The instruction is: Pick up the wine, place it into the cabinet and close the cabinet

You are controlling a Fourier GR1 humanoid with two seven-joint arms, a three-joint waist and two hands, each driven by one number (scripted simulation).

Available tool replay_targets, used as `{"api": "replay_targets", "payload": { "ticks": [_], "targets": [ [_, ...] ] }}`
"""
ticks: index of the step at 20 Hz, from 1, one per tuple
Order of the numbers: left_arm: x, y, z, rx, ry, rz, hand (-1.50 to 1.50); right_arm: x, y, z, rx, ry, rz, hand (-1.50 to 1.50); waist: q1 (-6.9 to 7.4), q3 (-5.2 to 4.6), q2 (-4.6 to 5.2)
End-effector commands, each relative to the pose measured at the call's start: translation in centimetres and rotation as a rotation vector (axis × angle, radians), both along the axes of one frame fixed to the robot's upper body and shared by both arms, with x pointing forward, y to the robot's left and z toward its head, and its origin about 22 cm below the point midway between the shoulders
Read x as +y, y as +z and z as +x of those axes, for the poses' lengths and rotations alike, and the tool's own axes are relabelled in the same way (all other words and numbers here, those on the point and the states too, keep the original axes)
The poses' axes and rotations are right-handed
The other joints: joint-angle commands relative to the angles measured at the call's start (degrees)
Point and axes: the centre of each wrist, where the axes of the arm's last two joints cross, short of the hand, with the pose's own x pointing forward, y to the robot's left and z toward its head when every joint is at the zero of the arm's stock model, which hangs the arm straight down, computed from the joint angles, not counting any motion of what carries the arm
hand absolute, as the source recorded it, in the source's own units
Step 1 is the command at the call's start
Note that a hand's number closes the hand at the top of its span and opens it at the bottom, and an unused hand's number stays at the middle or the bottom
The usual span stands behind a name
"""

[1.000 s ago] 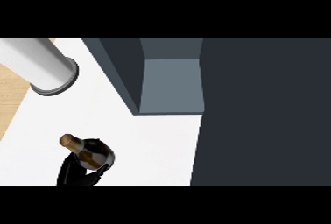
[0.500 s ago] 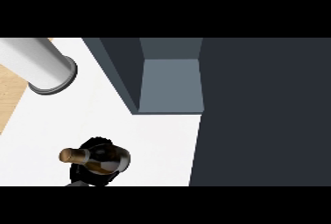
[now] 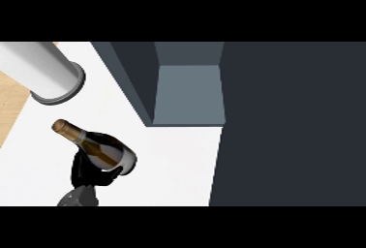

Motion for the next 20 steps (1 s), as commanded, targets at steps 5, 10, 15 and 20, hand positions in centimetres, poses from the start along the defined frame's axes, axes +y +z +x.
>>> {"api": "replay_targets", "payload": {
  "ticks": [5,10,15,20],
  "targets": [
    [-1.3,1.7,0.7,-0.016,-0.051,-0.046,1.50,-0.7,1.1,-0.3,0.007,0.047,0.044,-1.50,0.46,0.04,-0.12],
    [-5.1,3.5,0.4,-0.057,-0.131,-0.001,1.50,0.2,1.1,-0.6,-0.017,0.046,0.033,-1.50,0.52,0.04,-0.24],
    [-7.6,6.0,-0.2,-0.057,-0.177,-0.012,1.50,-1.0,0.2,-1.2,0.008,0.051,0.040,-1.50,0.20,0.04,-0.15],
    [-10.1,6.7,-0.6,-0.044,-0.192,-0.005,1.50,-0.3,0.8,-1.6,-0.015,0.051,0.044,-1.50,0.15,0.01,-0.06]
  ]
}}
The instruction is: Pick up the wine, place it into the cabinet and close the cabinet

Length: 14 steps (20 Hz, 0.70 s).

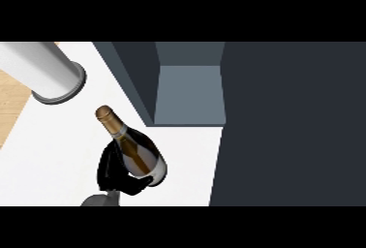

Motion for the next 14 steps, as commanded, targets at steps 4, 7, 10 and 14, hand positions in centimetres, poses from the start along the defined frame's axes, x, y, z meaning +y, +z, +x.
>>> {"api": "replay_targets", "payload": {
  "ticks": [4,7,10,14],
  "targets": [
    [-5.1,4.8,-0.6,0.045,-0.010,-0.043,1.50,-0.9,-0.2,-1.0,-0.014,0.014,0.009,-1.50,-0.05,0.02,0.00],
    [-6.2,2.3,-0.7,0.071,0.012,-0.038,1.50,-1.1,0.5,-0.5,-0.027,0.014,0.030,-1.50,-0.24,-0.02,0.12],
    [-7.3,2.5,0.1,0.112,0.024,-0.050,1.50,-1.1,0.2,-1.0,-0.008,0.013,-0.005,-1.50,-0.34,-0.02,0.12],
    [-6.8,0.5,0.9,0.133,0.061,-0.044,1.50,-1.0,0.3,-0.3,-0.014,0.030,0.007,-1.50,-0.45,-0.04,0.20]
  ]
}}
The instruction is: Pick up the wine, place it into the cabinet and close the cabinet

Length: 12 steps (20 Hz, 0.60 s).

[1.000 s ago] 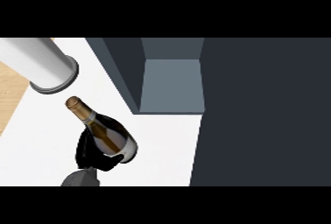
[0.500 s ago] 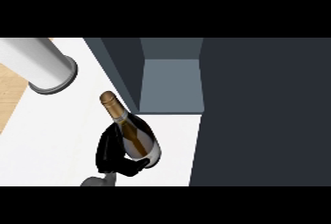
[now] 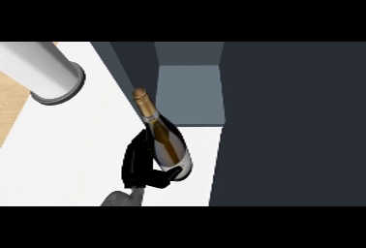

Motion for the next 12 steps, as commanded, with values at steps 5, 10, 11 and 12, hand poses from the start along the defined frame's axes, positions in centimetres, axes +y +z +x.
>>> {"api": "replay_targets", "payload": {
  "ticks": [5,10,11,12],
  "targets": [
    [-1.9,-1.8,0.6,0.026,0.055,0.031,1.50,-0.1,-1.1,-0.1,-0.008,0.037,0.046,-1.50,-0.11,0.00,0.07],
    [-1.8,-3.0,2.4,-0.009,0.045,0.033,1.50,-1.1,-0.1,-0.1,-0.015,0.029,0.026,-1.50,-0.37,-0.02,0.13],
    [-3.6,-1.8,1.7,0.003,0.019,0.010,1.50,-1.4,-0.6,-0.7,-0.011,0.046,0.023,-1.50,-0.54,-0.01,0.10],
    [-2.4,-2.5,2.6,-0.013,0.036,0.024,1.50,-0.8,-0.4,-0.2,-0.022,0.057,0.021,-1.50,-0.31,-0.01,0.10]
  ]
}}
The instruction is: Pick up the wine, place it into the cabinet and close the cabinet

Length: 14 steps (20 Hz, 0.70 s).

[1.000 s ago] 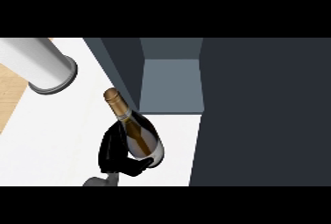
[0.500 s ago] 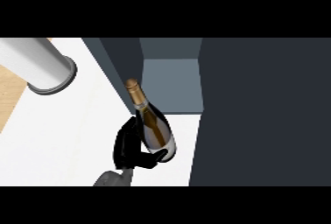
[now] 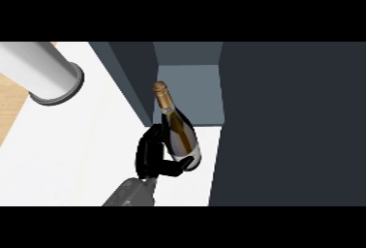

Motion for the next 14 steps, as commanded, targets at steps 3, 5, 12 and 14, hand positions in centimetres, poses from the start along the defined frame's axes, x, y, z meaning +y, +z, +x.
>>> {"api": "replay_targets", "payload": {
  "ticks": [3,5,12,14],
  "targets": [
    [-1.3,1.5,2.9,-0.032,0.012,0.023,1.50,0.4,-0.2,-1.3,0.010,0.038,0.040,-1.50,-0.27,-0.01,0.01],
    [-1.3,1.8,3.2,-0.036,0.014,0.026,1.50,0.7,-0.7,-0.7,0.005,0.057,0.052,-1.50,-0.07,0.00,0.00],
    [-1.8,2.7,5.8,-0.008,0.047,0.043,1.50,1.1,0.3,0.1,-0.001,0.055,0.049,-1.50,-0.47,-0.03,0.11],
    [-0.9,3.4,7.6,0.016,0.048,0.025,1.50,0.0,0.3,-0.1,-0.005,0.034,0.056,-1.50,-0.33,-0.02,0.09]
  ]
}}
